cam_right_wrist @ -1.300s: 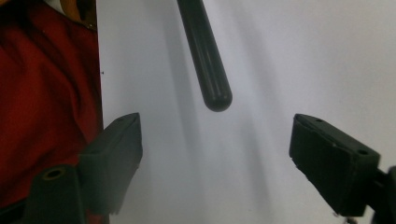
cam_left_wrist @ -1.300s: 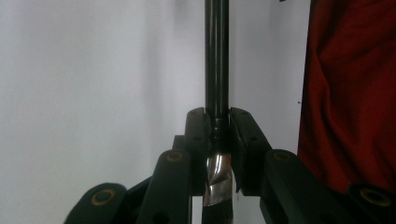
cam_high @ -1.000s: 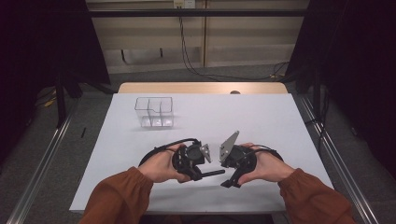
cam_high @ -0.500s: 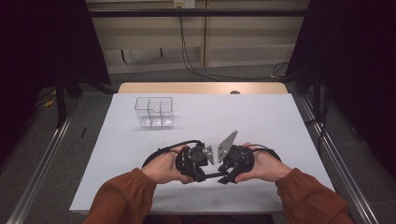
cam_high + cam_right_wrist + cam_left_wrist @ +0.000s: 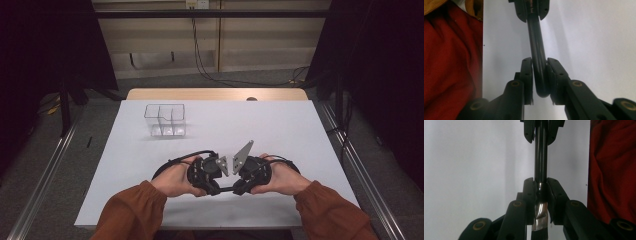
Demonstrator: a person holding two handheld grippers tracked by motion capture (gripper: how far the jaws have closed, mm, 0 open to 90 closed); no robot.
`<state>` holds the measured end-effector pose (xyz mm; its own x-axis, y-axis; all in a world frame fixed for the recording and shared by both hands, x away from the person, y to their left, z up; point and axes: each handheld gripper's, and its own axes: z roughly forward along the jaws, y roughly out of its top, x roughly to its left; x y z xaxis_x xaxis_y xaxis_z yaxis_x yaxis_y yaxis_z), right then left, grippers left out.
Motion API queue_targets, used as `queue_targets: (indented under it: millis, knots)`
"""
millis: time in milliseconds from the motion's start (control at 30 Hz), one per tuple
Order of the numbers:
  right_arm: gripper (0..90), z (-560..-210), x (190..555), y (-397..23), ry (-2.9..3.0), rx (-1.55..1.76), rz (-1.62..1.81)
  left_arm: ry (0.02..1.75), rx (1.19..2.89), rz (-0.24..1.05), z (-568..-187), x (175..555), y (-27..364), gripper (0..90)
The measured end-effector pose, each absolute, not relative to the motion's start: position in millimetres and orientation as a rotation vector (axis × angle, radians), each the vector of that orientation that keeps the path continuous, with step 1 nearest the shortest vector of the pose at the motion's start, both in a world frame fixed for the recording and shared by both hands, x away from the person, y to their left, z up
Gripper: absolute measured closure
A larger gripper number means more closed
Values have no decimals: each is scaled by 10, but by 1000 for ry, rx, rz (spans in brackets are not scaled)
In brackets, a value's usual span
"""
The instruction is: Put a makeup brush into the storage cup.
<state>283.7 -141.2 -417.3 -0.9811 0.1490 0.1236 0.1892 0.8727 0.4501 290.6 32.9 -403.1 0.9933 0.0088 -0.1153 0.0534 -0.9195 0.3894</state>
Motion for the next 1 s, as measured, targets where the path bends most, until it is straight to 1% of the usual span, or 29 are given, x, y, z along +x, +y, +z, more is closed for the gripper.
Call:
queue_targets:
  millis: [300, 533, 633, 700, 833, 900, 933, 1000]
  knots:
    - [798, -4177, 2832, -1418, -2937, -255, -727, 3, 2711, -137, -4047, 2915, 362, 774]
    - [802, -4177, 2839, -1423, -2939, -254, -730, 50, 2677, -143, -4080, 2951, 398, 747]
    - [802, -4167, 2842, -1444, -2945, -269, -738, 77, 2655, -125, -4117, 2959, 429, 688]
    - [802, -4160, 2839, -1458, -2946, -286, -742, 108, 2629, -110, -4135, 2965, 459, 626]
    - [802, -4145, 2844, -1482, -2942, -291, -763, 121, 2586, -80, -4138, 2986, 526, 558]
    - [802, -4147, 2853, -1484, -2952, -285, -777, 152, 2564, -74, -4138, 2996, 559, 502]
    - [802, -4148, 2852, -1482, -2953, -292, -780, 164, 2547, -58, -4139, 2997, 575, 492]
    - [802, -4153, 2852, -1483, -2958, -295, -783, 187, 2529, -48, -4137, 3003, 607, 432]
